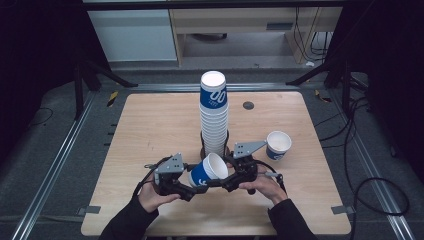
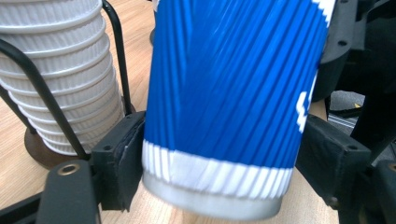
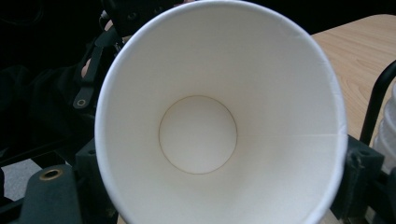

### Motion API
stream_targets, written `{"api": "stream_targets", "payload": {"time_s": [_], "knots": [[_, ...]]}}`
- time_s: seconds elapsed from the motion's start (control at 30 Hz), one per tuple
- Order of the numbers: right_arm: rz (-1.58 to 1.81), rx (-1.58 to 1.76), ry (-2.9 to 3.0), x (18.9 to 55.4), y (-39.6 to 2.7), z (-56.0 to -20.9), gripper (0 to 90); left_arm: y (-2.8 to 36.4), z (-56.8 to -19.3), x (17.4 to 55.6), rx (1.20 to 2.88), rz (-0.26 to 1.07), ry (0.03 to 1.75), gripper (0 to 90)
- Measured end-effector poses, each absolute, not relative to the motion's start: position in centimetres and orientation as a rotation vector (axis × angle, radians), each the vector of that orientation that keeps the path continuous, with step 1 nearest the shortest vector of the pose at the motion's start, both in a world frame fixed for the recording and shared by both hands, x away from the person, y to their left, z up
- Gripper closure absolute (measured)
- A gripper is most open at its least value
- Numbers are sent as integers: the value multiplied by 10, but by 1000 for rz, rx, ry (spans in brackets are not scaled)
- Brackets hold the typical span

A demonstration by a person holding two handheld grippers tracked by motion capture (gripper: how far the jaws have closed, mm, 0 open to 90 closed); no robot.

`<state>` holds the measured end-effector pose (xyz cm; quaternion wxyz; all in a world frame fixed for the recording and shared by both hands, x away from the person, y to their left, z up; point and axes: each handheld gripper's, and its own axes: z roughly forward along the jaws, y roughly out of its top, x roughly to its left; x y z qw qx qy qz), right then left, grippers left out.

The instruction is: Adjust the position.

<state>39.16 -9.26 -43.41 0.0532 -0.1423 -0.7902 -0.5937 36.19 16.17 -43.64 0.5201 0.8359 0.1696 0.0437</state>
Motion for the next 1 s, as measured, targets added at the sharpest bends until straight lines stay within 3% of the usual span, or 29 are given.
{"api": "stream_targets", "payload": {"time_s": [0.5, 1.0], "knots": [[-1940, -487, -2457, 390, -116, -411, 171, 166, -438, 364, 2038, 119, 437, 187], [-1936, -725, -2614, 383, -141, -401, 168, 199, -437, 381, 1972, 188, 623, 186]]}}
